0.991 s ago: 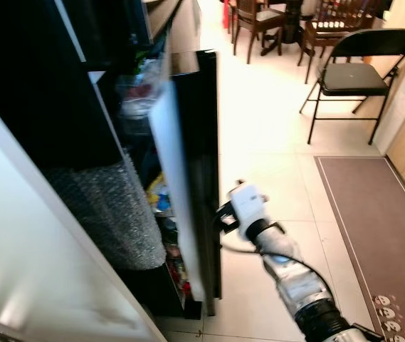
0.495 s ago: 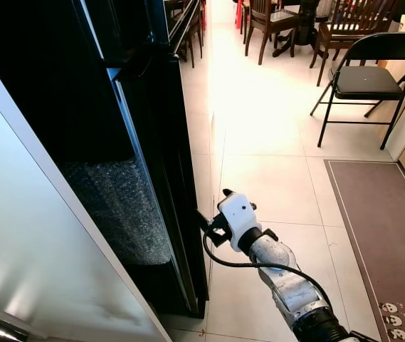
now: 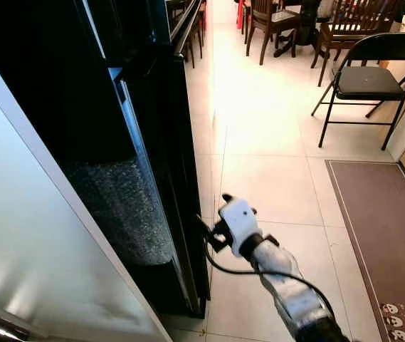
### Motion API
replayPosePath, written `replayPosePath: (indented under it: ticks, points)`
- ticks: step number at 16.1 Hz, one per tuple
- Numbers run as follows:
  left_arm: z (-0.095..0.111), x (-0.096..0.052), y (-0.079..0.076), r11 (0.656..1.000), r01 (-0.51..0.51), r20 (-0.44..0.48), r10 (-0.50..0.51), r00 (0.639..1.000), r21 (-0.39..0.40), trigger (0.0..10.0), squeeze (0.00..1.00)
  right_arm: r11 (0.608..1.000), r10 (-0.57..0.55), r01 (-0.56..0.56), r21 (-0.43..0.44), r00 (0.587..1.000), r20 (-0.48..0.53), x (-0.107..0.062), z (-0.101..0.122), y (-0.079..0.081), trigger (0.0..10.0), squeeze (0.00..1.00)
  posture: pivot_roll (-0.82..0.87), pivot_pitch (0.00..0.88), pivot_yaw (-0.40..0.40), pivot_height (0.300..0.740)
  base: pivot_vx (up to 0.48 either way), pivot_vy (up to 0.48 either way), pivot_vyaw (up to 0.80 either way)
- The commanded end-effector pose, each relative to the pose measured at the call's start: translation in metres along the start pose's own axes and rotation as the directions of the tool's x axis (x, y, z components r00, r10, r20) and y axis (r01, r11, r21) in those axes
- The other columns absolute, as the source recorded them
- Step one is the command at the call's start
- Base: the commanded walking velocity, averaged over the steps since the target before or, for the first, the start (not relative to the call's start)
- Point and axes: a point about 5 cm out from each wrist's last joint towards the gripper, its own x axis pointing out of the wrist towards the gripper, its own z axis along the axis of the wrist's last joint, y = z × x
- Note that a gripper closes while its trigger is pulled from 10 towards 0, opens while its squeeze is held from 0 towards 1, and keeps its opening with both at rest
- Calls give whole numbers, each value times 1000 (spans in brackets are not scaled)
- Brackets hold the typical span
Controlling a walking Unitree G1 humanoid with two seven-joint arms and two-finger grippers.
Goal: Restocking fridge
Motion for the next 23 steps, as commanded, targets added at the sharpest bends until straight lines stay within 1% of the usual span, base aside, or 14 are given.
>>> replayPosePath:
  ticks: [1, 4, 7, 8, 12, 14, 15, 16, 17, 18, 19, 20, 21, 23]
  points:
    - [-1, -1, 4, 1000, -10, -8, 10, 1000, -10, 10000, 0, 1000, 6, -6, 6, 1000, 6, -2, 2, 1, 10000, 0, -197, 0, 88, 740, 0, 0, 0]
    - [-1, -1, 4, 1000, -7, -6, 7, 1000, -9, 10000, 0, 1000, 7, -7, 8, 1000, -6, -10, -3, -1, 10000, 0, -199, 0, 88, 740, 0, 0, 0]
    - [-1, -1, 3, 1000, -8, -6, 8, 1000, -12, 10000, 0, 990, -141, 142, 13, 989, -36, -23, -12, -23, 10000, 0, -198, 0, 78, 740, 0, 0, 0]
    - [-2, -1, 3, 1000, -9, -6, 9, 1000, -12, 10000, 0, 926, -373, 376, 23, 923, -93, -47, -28, -57, 10000, 0, -193, 0, 73, 740, 0, 0, 0]
    - [-2, -1, 4, 1000, -11, -9, 10, 1000, -5, 10000, 0, 807, -581, 590, 15, 799, -154, -84, -44, -96, 10000, 0, -201, 0, 77, 740, 0, 0, 0]
    - [-1, -1, 4, 1000, -11, -7, 11, 1000, -4, 10000, 0, 717, -651, 688, 113, 718, -248, -102, -65, -113, 10000, 0, -197, 0, 81, 740, 0, 0, 0]
    - [-1, 0, 4, 1000, -10, -6, 10, 1000, -4, 10000, 0, 659, -667, 732, 172, 675, -316, -113, -83, -122, 10000, 0, -192, 0, 88, 740, 0, 0, 0]
    - [0, 0, 4, 1000, -9, -4, 9, 1000, -5, 10000, 0, 561, -683, 793, 236, 605, -410, -131, -106, -132, 10000, 0, -192, 0, 89, 740, 0, 0, 0]
    - [1, 0, 4, 1000, -7, -2, 7, 1000, -3, 10000, 0, 518, -645, 822, 237, 558, -523, -149, -129, -132, 10000, 0, -191, 0, 95, 740, 0, 0, 0]
    - [2, 0, 4, 1000, -9, 0, 9, 1000, -4, 10000, 0, 533, -537, 829, 170, 487, -688, -176, -165, -111, 10000, 0, -177, 0, 87, 740, 0, 0, 0]
    - [2, 0, 4, 1000, -10, 0, 10, 1000, -5, 10000, 0, 549, -517, 822, 151, 476, -711, -179, -170, -106, 10000, 0, -177, 0, 87, 740, 0, 0, 0]
    - [2, 0, 5, 1000, -19, 3, 19, 1000, -20, 10000, 0, 607, -430, 783, 137, 468, -772, -186, -186, -81, 10000, 0, -164, 0, 81, 740, 0, 0, 0]
    - [2, 0, 5, 999, -21, 3, 22, 1000, -25, 10000, 0, 612, -400, 780, 132, 449, -799, -190, -193, -69, 10000, 0, -160, 0, 79, 740, 0, 0, 0]
    - [2, 0, 5, 999, -21, -1, 21, 1000, -26, 10000, 0, 566, -330, 805, 181, 422, -844, -193, -205, -45, 10000, 0, -160, 0, 79, 740, 0, 0, 0]
